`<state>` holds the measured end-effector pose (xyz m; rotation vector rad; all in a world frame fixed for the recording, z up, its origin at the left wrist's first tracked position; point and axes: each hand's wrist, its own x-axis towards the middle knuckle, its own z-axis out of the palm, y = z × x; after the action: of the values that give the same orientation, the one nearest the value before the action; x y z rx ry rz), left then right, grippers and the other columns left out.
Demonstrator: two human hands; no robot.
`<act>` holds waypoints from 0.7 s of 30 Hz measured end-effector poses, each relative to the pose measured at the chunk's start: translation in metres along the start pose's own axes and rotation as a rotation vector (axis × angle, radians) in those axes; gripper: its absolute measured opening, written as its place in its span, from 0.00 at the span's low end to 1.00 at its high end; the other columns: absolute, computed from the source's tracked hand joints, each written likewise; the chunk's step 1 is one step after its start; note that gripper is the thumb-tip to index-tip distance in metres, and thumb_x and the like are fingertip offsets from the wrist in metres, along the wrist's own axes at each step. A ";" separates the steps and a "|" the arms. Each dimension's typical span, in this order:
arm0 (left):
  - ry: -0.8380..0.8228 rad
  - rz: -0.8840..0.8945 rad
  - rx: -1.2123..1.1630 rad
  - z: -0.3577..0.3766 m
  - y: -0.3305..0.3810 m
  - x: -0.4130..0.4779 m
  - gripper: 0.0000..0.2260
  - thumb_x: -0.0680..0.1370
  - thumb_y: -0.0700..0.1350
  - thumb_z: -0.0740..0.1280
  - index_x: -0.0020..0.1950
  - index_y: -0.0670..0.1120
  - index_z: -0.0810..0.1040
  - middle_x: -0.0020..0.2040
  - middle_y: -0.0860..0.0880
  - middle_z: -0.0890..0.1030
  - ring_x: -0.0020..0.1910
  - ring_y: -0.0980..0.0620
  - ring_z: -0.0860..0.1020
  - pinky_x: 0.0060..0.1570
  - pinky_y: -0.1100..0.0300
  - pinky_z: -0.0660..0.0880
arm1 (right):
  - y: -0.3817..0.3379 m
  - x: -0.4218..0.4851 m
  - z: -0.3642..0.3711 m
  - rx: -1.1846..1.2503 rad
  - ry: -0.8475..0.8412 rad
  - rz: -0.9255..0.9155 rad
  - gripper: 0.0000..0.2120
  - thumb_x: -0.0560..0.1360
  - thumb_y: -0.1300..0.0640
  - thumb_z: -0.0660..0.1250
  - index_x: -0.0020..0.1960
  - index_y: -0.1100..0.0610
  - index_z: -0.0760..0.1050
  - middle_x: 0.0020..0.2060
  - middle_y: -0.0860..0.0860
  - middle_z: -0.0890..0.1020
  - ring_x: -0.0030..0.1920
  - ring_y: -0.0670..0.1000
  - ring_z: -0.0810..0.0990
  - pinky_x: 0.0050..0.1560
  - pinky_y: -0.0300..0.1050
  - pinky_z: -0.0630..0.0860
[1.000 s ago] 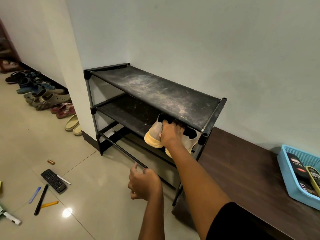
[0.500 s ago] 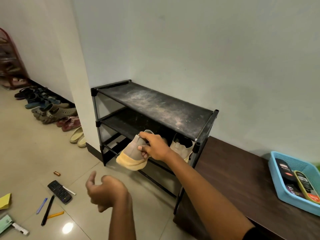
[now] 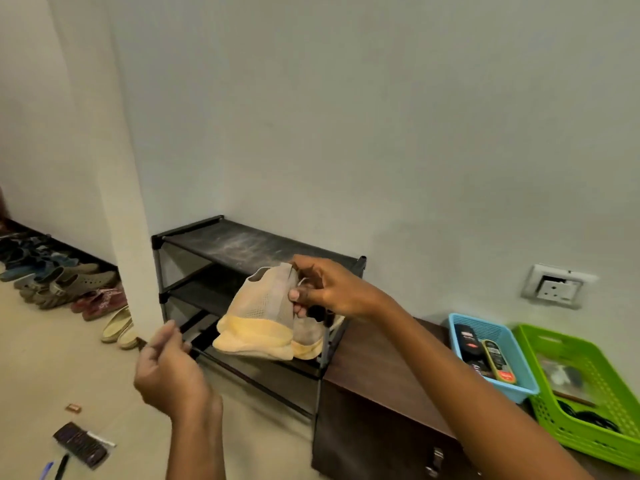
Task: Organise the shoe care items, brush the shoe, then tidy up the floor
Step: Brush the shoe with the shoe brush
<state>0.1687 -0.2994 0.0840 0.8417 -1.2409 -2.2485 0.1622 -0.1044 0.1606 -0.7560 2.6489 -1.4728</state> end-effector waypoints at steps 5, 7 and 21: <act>-0.376 -0.095 0.132 0.013 -0.023 -0.068 0.09 0.77 0.39 0.64 0.54 0.44 0.81 0.49 0.46 0.81 0.42 0.52 0.77 0.38 0.64 0.71 | -0.024 -0.063 -0.038 -0.242 0.100 0.085 0.10 0.77 0.64 0.65 0.56 0.67 0.71 0.43 0.58 0.79 0.37 0.50 0.80 0.46 0.52 0.80; -0.506 -0.115 0.196 0.016 -0.037 -0.098 0.06 0.77 0.40 0.64 0.51 0.45 0.81 0.48 0.45 0.82 0.45 0.49 0.78 0.39 0.60 0.72 | -0.026 -0.095 -0.052 -0.402 0.153 0.135 0.09 0.76 0.62 0.66 0.54 0.64 0.72 0.44 0.59 0.79 0.40 0.54 0.79 0.48 0.54 0.79; -1.000 -0.449 0.656 0.039 -0.142 -0.178 0.17 0.79 0.57 0.59 0.59 0.47 0.75 0.54 0.46 0.80 0.51 0.46 0.79 0.43 0.51 0.75 | 0.047 -0.206 -0.064 -0.790 0.158 0.324 0.09 0.74 0.67 0.62 0.52 0.58 0.74 0.44 0.49 0.70 0.43 0.48 0.70 0.41 0.35 0.64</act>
<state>0.2583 -0.0932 0.0314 0.1007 -2.5358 -2.7555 0.3099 0.0534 0.1145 -0.1772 3.2638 -0.3979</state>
